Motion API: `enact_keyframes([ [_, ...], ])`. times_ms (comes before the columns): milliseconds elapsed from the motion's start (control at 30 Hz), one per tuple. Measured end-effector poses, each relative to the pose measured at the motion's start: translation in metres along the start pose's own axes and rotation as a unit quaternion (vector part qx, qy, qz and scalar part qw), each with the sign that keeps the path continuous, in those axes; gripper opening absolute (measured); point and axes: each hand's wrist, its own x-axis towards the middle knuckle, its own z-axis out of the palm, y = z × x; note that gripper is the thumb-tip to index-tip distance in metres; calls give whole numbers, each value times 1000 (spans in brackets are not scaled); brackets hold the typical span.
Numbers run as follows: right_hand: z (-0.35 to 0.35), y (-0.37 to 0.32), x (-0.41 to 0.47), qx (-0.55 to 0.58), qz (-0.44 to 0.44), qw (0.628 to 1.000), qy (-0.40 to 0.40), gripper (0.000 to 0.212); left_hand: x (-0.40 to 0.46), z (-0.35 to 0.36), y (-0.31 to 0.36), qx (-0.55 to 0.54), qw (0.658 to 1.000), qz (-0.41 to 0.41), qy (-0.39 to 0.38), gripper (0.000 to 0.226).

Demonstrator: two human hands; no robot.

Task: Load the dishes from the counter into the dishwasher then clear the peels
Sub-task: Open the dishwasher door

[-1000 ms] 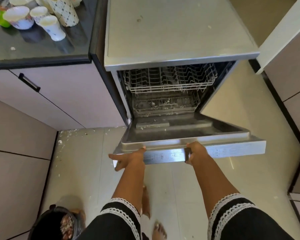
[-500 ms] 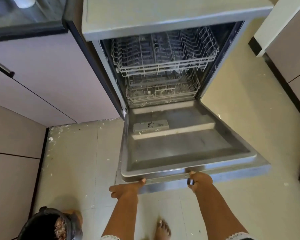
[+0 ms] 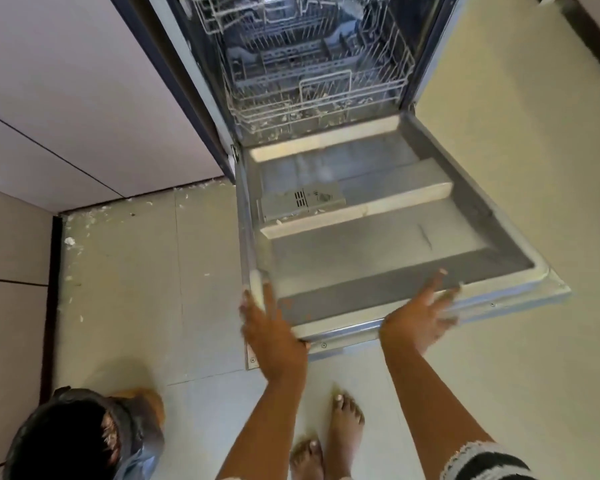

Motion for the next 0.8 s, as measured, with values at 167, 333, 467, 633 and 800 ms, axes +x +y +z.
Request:
enact_keyframes([
  [167, 23, 15, -12, -245, -291, 925, -9, 77, -7, 23, 9, 125, 944, 291, -91, 45],
  [333, 35, 22, 23, -259, -337, 895, -133, 68, 9, 38, 3, 241, 887, 309, -245, 28],
  [467, 57, 22, 39, -244, -312, 890, -224, 72, 17, 64, -4, 279, 863, 314, -281, 34],
  [633, 97, 18, 58, -289, -295, 870, -270, 72, 34, 94, -18, 283, 853, 308, -313, 44],
  [800, 128, 24, 68, -317, -300, 857, -273, 80, 44, 121, -28, 282, 846, 296, -341, 49],
])
